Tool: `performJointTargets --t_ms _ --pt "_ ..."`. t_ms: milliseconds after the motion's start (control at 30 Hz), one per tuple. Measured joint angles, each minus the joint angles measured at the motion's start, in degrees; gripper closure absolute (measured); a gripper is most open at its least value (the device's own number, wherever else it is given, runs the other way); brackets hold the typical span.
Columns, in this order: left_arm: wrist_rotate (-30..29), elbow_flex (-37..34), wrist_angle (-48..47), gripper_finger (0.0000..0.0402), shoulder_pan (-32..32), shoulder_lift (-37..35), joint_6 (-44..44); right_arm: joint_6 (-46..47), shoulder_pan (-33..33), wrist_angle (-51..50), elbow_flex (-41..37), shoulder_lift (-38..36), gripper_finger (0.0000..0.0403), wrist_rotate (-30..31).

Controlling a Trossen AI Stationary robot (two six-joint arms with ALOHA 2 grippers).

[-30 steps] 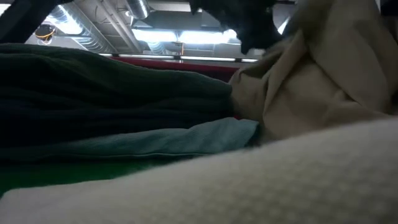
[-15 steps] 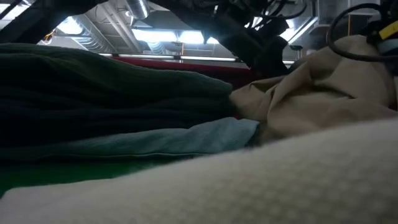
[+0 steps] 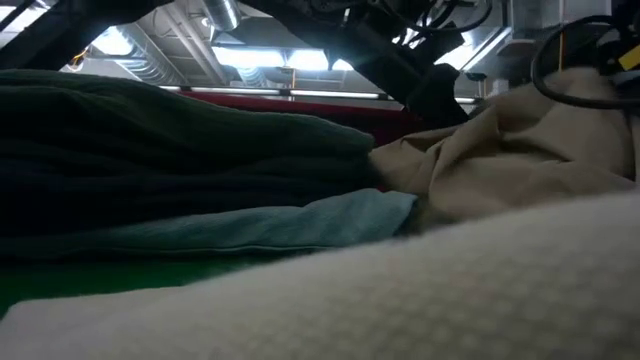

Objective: Fold Laundry from Bin
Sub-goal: Fold the light brown shorts

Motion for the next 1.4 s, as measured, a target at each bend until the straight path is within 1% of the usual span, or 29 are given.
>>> performJointTargets --t_ms 100,200,267,333,433,500,600,700,867,933,1033,1100,1233,1333,1400 --pt "-1.5 0.0 1.2 0.0319 -0.3 0.0 0.0 0.0 0.0 -0.1 0.0 0.0 0.0304 -2.9" --pt "-6.4 0.0 3.3 0.0279 -1.0 0.0 0.0 -0.2 0.0 -0.1 0.0 0.0 0.0262 -5.2" --pt "-10.1 0.0 5.3 0.0259 -1.4 0.0 0.0 -1.2 0.0 -0.1 0.0 0.0 0.0243 -6.7" --pt "-13.5 0.0 6.6 0.0244 -1.9 -0.4 0.0 -1.4 0.0 -0.1 0.0 0.0 0.0232 -8.6" --pt "-15.5 0.0 6.8 0.0235 -2.6 -1.3 0.0 -1.4 0.1 -0.1 0.0 0.0 0.0227 -12.0" --pt "-15.6 0.0 4.1 0.0235 -3.4 -2.5 -1.3 -1.5 0.1 -0.2 0.7 0.0 0.0227 -13.5" --pt "-15.4 0.0 -1.8 0.0240 -5.3 -4.7 -5.7 -1.5 0.1 -0.2 3.3 0.0 0.0226 -13.4" --pt "-13.7 0.0 -9.9 0.0249 -7.4 -6.7 -10.8 -4.2 0.2 -0.1 7.7 0.0 0.0226 -10.9" --pt "-6.0 0.1 -21.9 0.0261 -10.6 -7.8 -20.7 -10.6 1.3 1.2 14.9 0.0 0.0226 -5.1" --pt "-4.0 0.1 -25.2 0.0265 -11.9 -7.8 -23.5 -12.5 2.2 4.1 16.7 0.0 0.0226 -1.7" --pt "-3.9 0.0 -29.8 0.0268 -13.9 -7.8 -26.2 -16.7 3.5 11.3 17.4 0.0 0.0226 2.9" --pt "-5.0 -0.5 -30.6 0.0268 -15.0 -7.7 -28.6 -20.2 4.1 16.5 17.2 0.0 0.0226 5.0" --pt "-5.4 -2.7 -29.5 0.0268 -16.5 -7.7 -32.3 -28.0 3.9 24.9 17.2 0.9 0.0226 6.1" --pt "-5.6 -5.6 -28.8 0.0268 -17.4 -7.6 -34.3 -35.0 3.9 28.8 17.2 2.4 0.0226 8.5" --pt "-6.1 -7.3 -26.6 0.0268 -17.7 -7.5 -36.1 -39.7 3.8 30.4 17.2 3.7 0.0226 10.0"
